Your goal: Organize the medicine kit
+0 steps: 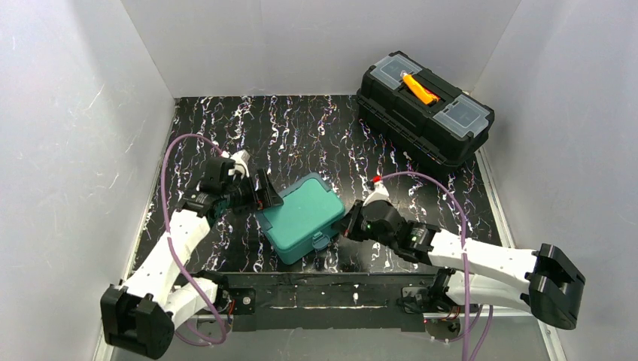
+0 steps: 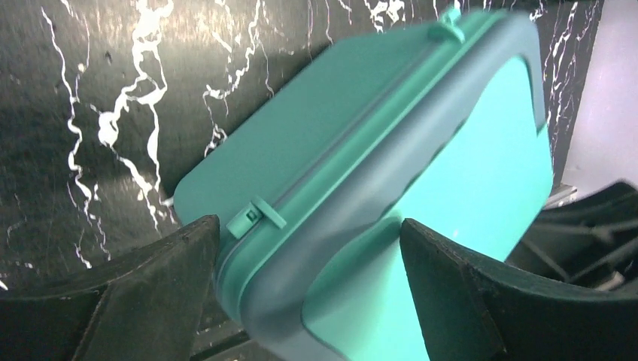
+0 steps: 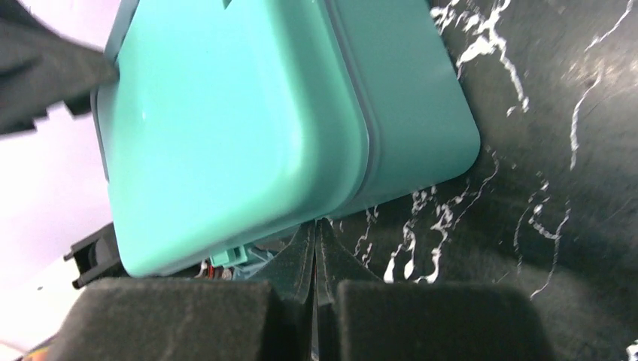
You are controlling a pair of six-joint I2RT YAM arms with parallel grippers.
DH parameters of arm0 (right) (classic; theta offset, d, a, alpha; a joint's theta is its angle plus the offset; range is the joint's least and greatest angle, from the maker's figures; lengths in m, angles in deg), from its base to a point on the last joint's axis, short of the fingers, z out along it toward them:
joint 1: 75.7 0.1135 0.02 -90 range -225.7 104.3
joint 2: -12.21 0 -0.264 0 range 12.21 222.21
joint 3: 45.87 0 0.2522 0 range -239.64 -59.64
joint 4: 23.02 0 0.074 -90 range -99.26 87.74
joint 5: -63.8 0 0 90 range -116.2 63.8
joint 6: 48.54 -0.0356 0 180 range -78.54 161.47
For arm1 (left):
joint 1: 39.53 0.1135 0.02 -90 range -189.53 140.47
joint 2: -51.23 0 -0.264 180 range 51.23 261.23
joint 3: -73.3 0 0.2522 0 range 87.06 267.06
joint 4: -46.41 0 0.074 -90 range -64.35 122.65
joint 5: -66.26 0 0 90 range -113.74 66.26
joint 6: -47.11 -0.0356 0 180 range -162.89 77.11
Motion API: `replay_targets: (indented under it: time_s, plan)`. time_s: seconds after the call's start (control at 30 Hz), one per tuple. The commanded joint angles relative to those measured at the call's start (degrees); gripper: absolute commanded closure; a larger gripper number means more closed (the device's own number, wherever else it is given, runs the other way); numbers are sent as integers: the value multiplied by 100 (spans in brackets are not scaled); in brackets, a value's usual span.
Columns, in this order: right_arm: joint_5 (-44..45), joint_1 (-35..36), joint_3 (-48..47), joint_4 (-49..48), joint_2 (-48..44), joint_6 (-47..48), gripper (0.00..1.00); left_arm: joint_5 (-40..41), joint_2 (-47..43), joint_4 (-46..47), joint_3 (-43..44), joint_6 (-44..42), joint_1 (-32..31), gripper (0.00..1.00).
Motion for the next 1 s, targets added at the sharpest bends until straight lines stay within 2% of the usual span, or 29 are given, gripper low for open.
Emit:
replay_targets:
  time_s: [0.0,0.27,0.37,0.5,0.67,0.77,0.83,0.97]
  plan:
    - [-420,-539,-434,-293,207,516,99,-91,-632,-472,-317,171,-36,12]
    - [-1407,-1265,-940,-374,989,1299,99,-421,-1653,-408,-1176,640,-42,14]
    - [-1836,-1451,-1210,-170,1222,1600,99,-562,-1954,-525,-1145,783,-49,15]
    - [-1834,-1628,-1438,295,1183,1962,99,-547,-2352,-755,-1136,943,-49,16]
    - [-1786,-1993,-1496,902,864,2235,93,-180,-2530,-1368,-774,736,-54,16]
    - [-1632,-2050,-1425,1257,506,2312,85,276,-2416,-1706,-299,426,-49,12]
    - [-1434,-2051,-1299,1378,213,2283,74,536,-2284,-1814,0,215,-49,10]
    - [-1724,-2051,-983,1353,-301,2024,56,756,-1939,-1711,415,-109,-50,5]
